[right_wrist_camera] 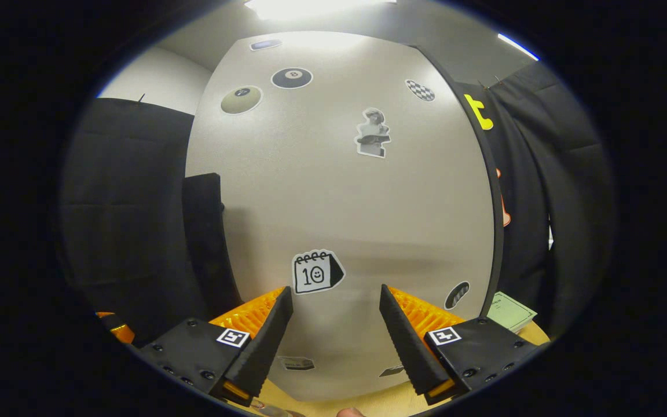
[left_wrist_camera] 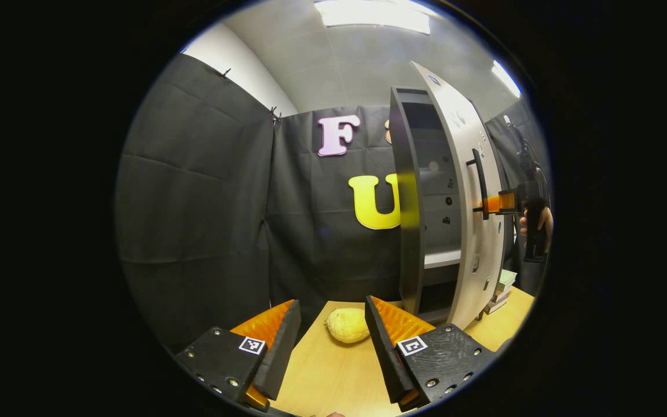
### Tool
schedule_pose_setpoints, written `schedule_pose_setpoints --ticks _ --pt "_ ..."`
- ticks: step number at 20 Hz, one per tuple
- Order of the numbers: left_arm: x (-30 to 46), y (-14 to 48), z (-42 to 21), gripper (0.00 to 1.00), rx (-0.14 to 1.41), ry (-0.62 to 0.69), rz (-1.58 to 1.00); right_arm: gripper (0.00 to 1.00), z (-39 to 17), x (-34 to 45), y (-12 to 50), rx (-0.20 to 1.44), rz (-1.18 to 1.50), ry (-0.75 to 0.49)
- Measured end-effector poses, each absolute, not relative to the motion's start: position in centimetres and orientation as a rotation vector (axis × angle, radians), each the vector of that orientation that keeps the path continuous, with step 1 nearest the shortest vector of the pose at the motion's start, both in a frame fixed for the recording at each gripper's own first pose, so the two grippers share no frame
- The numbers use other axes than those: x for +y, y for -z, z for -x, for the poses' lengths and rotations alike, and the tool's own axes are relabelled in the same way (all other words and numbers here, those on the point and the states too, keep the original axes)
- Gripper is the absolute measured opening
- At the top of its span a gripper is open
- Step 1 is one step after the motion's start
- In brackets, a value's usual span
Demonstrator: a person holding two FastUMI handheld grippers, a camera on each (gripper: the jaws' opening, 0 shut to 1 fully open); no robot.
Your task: Open the cabinet door with the right hand, grasp the bottle in the cabinet with the left hand and place it on the coaster, then close the cabinet door with the right hand.
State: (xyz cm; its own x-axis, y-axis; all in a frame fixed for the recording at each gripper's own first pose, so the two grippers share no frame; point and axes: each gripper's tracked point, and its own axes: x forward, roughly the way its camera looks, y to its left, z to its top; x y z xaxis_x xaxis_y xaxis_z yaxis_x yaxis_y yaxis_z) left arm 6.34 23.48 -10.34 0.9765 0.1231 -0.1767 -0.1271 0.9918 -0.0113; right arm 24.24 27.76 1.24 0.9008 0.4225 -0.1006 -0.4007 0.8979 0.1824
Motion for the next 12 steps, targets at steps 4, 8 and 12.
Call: schedule_pose_setpoints --ticks 4,8,12 --pt "21.1 8.9 -6.4 0.63 0.164 -0.128 0.015 0.96 -23.2 25.9 -2.0 0.123 -0.161 -0.445" --pt "16.5 6.9 -6.8 0.65 0.14 -0.104 0.001 0.97 -19.7 20.5 -3.3 0.086 -0.116 -0.445" --pt "11.8 4.9 -6.5 0.63 0.12 -0.088 -0.014 0.98 -15.7 14.7 -3.8 0.05 -0.052 -0.436"
